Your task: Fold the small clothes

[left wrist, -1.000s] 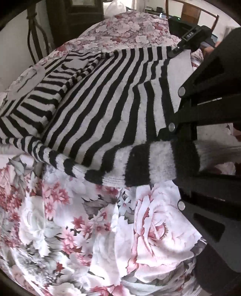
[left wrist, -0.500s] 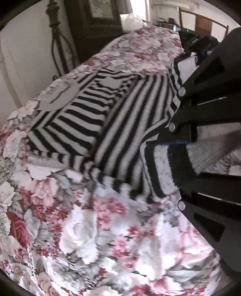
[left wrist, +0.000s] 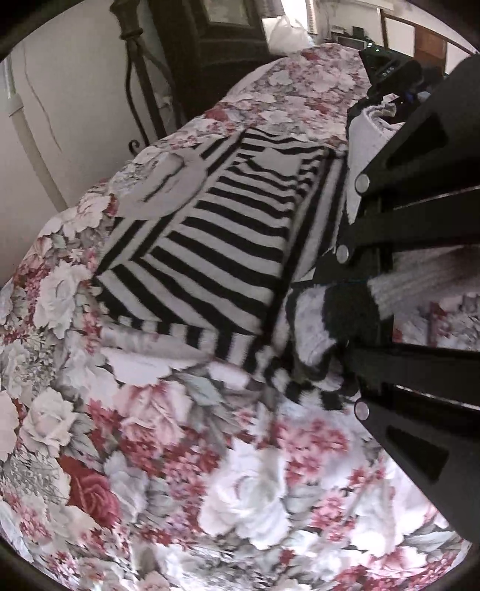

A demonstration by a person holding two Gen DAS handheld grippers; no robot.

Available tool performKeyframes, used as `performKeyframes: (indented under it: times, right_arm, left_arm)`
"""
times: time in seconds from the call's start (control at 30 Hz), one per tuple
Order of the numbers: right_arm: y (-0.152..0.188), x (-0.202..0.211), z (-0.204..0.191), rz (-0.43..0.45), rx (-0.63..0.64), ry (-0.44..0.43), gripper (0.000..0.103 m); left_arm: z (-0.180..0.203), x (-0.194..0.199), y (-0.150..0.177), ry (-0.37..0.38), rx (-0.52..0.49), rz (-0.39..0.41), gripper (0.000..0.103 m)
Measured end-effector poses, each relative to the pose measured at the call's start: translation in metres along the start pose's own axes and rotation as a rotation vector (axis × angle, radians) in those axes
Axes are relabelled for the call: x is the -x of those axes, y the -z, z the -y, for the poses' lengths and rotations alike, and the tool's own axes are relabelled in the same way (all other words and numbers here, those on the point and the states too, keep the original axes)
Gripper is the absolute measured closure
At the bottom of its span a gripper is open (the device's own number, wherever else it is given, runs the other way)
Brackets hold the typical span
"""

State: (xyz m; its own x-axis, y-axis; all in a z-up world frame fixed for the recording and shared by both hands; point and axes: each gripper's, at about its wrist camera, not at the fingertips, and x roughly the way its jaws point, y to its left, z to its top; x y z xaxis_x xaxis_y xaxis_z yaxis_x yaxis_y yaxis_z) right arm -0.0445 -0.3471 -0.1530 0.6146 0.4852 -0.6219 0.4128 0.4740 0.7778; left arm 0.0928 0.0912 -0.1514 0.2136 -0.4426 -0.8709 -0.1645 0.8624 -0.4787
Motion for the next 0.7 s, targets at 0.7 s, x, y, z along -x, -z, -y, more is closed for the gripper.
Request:
performKeyframes:
  times: [0.7]
  right_arm:
    - [-0.054,-0.032,-0.036,0.058,-0.011,-0.042,0.094]
  left_arm:
    - [0.012,-0.015,-0.067,0.059,0.084,0.025,0.098]
